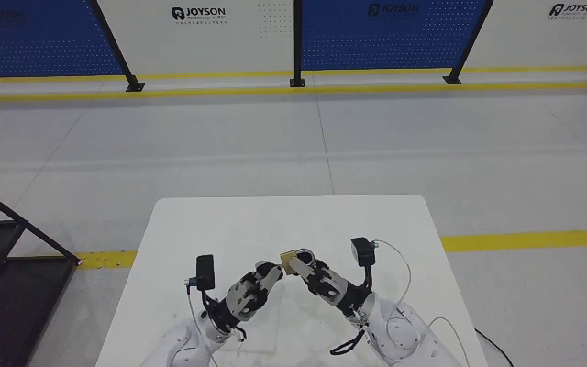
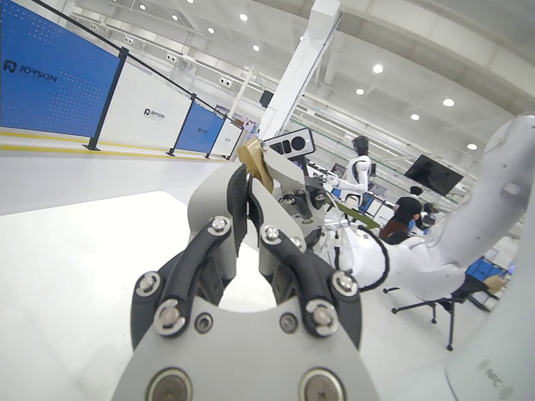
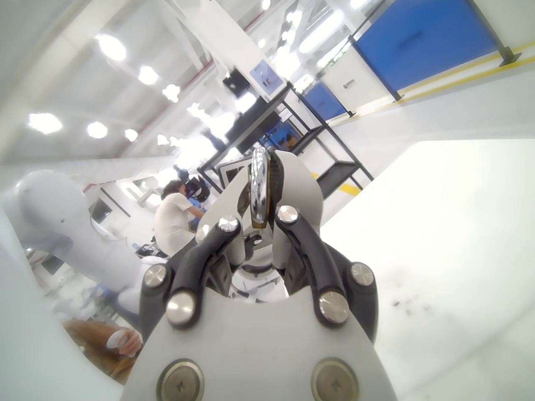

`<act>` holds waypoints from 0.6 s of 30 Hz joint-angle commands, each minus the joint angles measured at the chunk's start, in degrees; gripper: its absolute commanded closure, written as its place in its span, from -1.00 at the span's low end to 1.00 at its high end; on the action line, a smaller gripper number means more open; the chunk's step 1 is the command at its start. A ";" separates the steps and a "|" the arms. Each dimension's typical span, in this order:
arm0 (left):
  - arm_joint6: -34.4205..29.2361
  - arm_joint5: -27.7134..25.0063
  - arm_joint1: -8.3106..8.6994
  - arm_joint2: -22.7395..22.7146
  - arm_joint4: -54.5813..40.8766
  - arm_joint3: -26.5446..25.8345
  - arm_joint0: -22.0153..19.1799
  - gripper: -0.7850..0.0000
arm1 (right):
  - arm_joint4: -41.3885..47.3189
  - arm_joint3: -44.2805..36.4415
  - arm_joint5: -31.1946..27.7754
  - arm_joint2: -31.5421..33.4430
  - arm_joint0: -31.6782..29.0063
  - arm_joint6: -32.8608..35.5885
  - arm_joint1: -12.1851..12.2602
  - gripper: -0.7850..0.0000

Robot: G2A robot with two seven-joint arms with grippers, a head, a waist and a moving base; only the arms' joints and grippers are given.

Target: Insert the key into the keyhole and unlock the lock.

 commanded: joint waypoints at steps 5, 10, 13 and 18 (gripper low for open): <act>8.01 4.66 -0.25 0.17 11.46 -0.78 0.57 1.00 | 0.21 -0.11 0.45 -0.09 0.11 -0.03 0.07 1.00; 13.85 8.90 -0.32 0.63 19.13 -0.54 0.86 1.00 | 0.55 -0.17 0.61 -0.02 0.13 0.06 0.16 1.00; 16.69 11.53 -0.33 0.89 22.66 -0.22 0.93 1.00 | 0.72 -0.23 0.62 0.05 0.10 0.06 0.22 1.00; 20.72 17.50 -0.31 1.28 29.25 0.06 0.81 1.00 | 0.87 -0.28 0.82 0.08 0.12 0.17 0.31 1.00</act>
